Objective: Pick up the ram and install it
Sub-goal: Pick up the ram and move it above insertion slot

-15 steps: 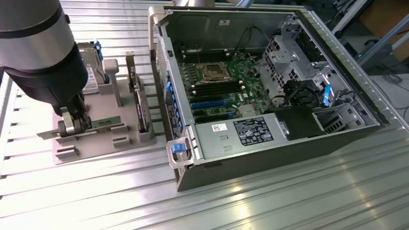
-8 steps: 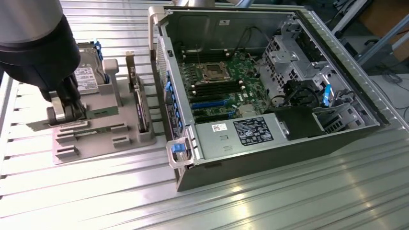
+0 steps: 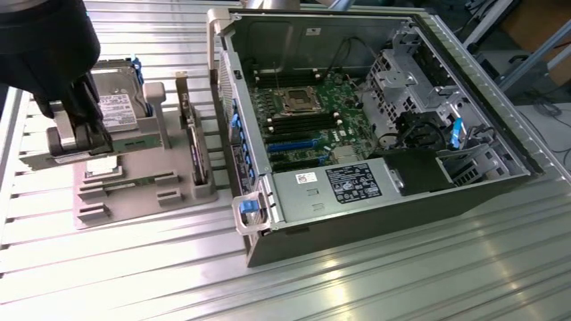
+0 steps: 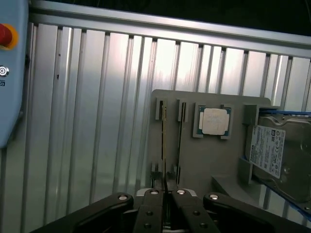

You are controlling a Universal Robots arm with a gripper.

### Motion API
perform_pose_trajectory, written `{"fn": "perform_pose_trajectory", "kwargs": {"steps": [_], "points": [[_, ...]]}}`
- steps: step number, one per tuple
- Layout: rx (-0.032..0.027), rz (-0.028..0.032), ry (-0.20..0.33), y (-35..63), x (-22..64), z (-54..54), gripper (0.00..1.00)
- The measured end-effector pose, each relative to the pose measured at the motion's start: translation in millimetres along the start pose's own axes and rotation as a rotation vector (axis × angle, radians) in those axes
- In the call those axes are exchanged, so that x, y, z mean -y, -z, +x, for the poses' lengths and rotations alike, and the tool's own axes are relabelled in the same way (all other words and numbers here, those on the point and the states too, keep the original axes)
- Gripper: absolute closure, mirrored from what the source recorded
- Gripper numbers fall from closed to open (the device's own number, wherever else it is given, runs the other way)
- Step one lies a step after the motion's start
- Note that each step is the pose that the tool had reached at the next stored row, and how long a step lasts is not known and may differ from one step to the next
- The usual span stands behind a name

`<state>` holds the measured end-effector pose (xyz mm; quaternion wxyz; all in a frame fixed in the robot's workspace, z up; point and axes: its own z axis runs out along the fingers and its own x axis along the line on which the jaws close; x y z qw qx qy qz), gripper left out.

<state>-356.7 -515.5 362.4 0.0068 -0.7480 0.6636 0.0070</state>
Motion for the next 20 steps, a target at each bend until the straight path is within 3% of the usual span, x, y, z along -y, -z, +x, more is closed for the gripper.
{"fn": "perform_pose_trajectory", "kwargs": {"steps": [4,9,14,20], "points": [[0.0000,0.0000,0.000,13.4,0.0,-0.3,0.87],[0.0000,0.0000,0.000,38.3,0.0,-0.7,0.87],[-0.0001,-0.0001,0.000,38.8,0.4,-0.7,0.87],[-0.0014,-0.0002,0.000,38.5,36.2,3.6,0.87]]}}
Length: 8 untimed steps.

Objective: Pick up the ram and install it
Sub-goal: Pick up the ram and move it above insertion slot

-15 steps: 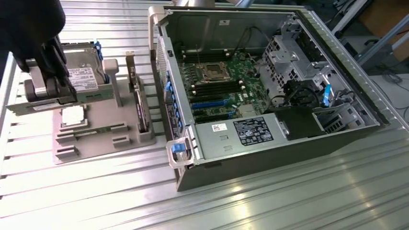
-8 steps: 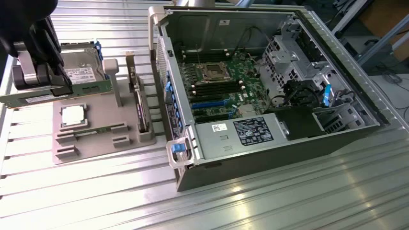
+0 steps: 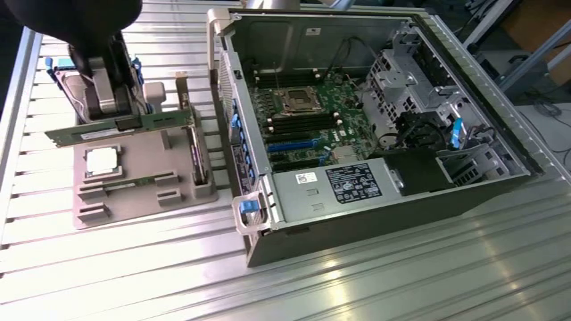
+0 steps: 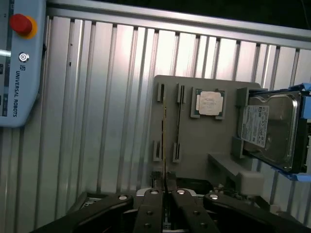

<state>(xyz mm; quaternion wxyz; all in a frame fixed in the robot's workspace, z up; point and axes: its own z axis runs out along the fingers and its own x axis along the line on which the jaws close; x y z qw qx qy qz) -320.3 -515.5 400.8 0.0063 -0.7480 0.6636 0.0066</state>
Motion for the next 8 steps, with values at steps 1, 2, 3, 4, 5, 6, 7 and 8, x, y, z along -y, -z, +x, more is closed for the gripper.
{"fn": "perform_pose_trajectory", "kwargs": {"steps": [1,2,3,4,5,6,7,8], "points": [[-0.0003,-0.0001,0.000,0.0,3.3,0.4,0.87],[-0.0007,-0.0001,0.000,0.0,7.3,0.9,0.87],[-0.0015,-0.0003,0.000,0.0,13.3,1.6,0.87],[-0.0022,-0.0003,0.000,0.0,21.2,2.6,0.87],[-0.0030,-0.0005,0.000,-0.1,28.5,3.4,0.87],[-0.0038,-0.0005,0.000,-0.1,35.5,4.3,0.87],[-0.0042,-0.0005,0.000,-0.1,41.8,5.0,0.87],[-0.0044,-0.0006,0.000,-0.1,45.2,5.4,0.87]]}}
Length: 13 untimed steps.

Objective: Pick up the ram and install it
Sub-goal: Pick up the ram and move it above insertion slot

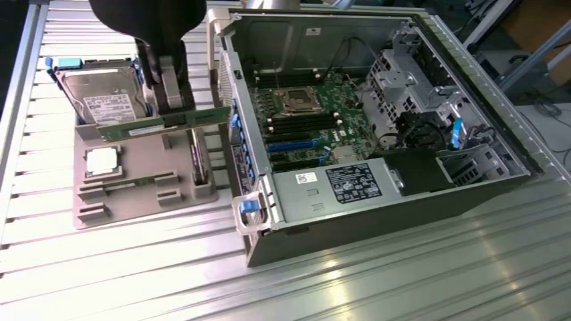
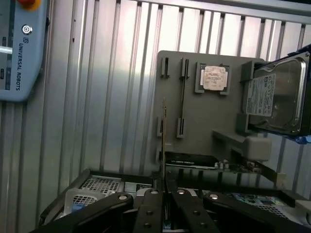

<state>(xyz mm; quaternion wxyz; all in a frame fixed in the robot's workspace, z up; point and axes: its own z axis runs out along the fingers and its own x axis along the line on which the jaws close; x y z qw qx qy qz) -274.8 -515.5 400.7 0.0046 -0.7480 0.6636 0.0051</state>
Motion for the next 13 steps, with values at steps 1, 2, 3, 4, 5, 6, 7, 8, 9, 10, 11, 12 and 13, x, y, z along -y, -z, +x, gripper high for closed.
{"fn": "perform_pose_trajectory", "kwargs": {"steps": [1,2,3,4,5,6,7,8,9,10,11,12,13], "points": [[-0.0001,0.0000,0.000,0.0,3.2,0.4,0.87],[-0.0005,-0.0001,0.000,0.0,9.5,1.2,0.87],[-0.0012,-0.0002,0.000,-0.1,18.8,2.3,0.87],[-0.0014,-0.0002,0.000,-0.1,23.7,2.8,0.87],[-0.0016,-0.0003,0.000,0.0,27.9,3.4,0.87],[-0.0022,-0.0005,0.000,0.0,35.7,4.3,0.87],[-0.0026,-0.0005,0.000,-0.1,45.0,5.4,0.87],[-0.0030,-0.0006,0.000,-0.1,53.0,6.4,0.87],[-0.0032,-0.0007,0.000,0.0,56.7,6.8,0.87],[-0.0034,-0.0007,0.000,0.0,60.7,7.3,0.87],[-0.0039,-0.0008,0.000,0.0,70.2,8.4,0.87],[-0.0045,-0.0009,0.000,-0.1,76.8,9.2,0.87],[-0.0049,-0.0009,0.000,-0.1,80.0,9.6,0.87]]}}
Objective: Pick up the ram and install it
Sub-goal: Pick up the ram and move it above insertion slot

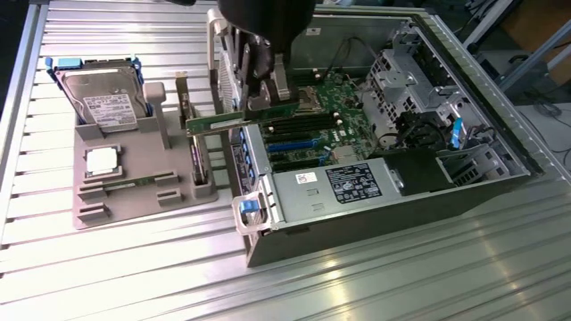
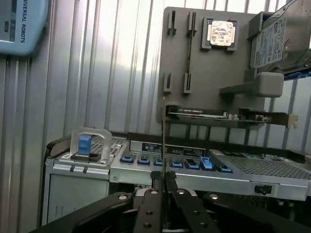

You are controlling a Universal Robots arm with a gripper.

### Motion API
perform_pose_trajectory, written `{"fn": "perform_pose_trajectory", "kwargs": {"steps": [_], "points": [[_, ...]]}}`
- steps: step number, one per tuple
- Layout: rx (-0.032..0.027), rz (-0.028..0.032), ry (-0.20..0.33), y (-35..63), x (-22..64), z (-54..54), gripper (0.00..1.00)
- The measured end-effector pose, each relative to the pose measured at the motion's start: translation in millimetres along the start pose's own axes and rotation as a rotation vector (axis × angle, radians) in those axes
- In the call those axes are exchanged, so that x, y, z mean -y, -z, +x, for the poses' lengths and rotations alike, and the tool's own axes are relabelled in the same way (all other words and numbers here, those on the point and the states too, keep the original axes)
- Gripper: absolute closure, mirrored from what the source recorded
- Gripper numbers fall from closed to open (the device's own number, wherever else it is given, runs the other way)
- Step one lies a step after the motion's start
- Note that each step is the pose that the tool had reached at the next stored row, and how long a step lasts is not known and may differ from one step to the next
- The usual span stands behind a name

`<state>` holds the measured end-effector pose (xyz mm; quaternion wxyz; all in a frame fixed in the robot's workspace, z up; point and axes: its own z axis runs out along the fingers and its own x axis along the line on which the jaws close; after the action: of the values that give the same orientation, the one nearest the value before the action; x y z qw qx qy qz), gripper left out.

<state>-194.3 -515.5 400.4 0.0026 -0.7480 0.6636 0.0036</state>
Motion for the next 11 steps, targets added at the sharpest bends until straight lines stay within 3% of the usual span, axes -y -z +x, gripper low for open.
{"fn": "perform_pose_trajectory", "kwargs": {"steps": [2,4,11], "points": [[-0.0008,-0.0002,0.000,0.0,9.5,1.2,0.87],[-0.0027,-0.0006,0.000,-0.2,30.3,3.6,0.87],[-0.0171,-0.0030,0.000,-0.6,79.5,9.5,0.87]]}}
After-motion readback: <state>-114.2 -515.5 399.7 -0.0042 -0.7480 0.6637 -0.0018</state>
